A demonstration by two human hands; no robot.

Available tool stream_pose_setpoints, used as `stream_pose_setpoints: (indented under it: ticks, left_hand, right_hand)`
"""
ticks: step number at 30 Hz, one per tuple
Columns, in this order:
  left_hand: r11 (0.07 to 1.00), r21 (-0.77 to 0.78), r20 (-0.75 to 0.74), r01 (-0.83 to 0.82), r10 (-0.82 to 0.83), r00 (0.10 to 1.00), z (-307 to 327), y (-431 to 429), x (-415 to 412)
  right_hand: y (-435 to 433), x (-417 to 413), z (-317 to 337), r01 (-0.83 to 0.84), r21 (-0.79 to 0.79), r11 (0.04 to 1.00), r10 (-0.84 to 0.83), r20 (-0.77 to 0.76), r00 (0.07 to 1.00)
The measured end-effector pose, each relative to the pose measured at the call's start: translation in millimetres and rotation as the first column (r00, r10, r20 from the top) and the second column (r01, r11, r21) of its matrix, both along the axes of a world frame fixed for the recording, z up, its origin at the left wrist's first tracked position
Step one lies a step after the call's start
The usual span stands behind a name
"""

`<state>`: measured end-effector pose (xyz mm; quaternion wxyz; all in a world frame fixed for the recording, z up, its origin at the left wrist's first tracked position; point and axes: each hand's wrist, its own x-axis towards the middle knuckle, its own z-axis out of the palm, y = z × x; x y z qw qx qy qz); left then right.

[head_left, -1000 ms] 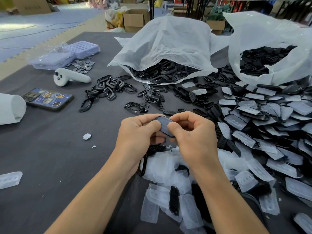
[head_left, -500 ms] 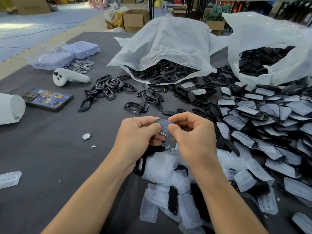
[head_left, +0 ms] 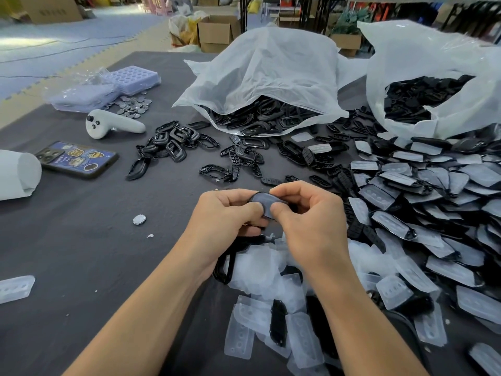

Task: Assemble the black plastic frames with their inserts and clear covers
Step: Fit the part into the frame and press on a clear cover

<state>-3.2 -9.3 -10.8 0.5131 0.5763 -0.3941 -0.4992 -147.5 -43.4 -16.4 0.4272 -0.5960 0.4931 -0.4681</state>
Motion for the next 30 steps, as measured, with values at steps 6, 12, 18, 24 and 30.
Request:
stream_pose_setpoints:
  ticks: [6, 12, 18, 24, 30]
  left_hand:
    - [0.998, 0.016, 0.014, -0.058, 0.057, 0.998, 0.2, -0.2, 0.5]
    - [0.999, 0.011, 0.016, -0.04, 0.04, 0.999, 0.0, -0.1, 0.0]
    - [0.982, -0.17, 0.298, -0.077, 0.126, 0.946, -3.5, -1.4, 0.9]
    - [0.966, -0.227, 0.261, -0.122, 0.181, 0.948, -6.0, -2.9, 4.3]
    - [0.966, -0.22, 0.237, -0.134, 0.186, 0.954, -6.3, -5.4, 2.4]
  right_hand:
    - [2.0, 1.9, 0.8, -0.024, 0.027, 0.999, 0.024, -0.002, 1.0]
    - [0.2, 2.2, -1.3, -0.02, 0.069, 0.997, 0.018, 0.039, 0.999]
    - [-1.4, -0.5, 1.6, -0.1, 0.095, 0.99, 0.093, 0.082, 0.992]
    - [0.8, -0.2, 3.5, -0.087, 0.119, 0.989, 0.058, 0.226, 0.972]
    - [-2.2, -3.4, 3.2, -0.106, 0.118, 0.987, 0.075, 0.246, 0.966]
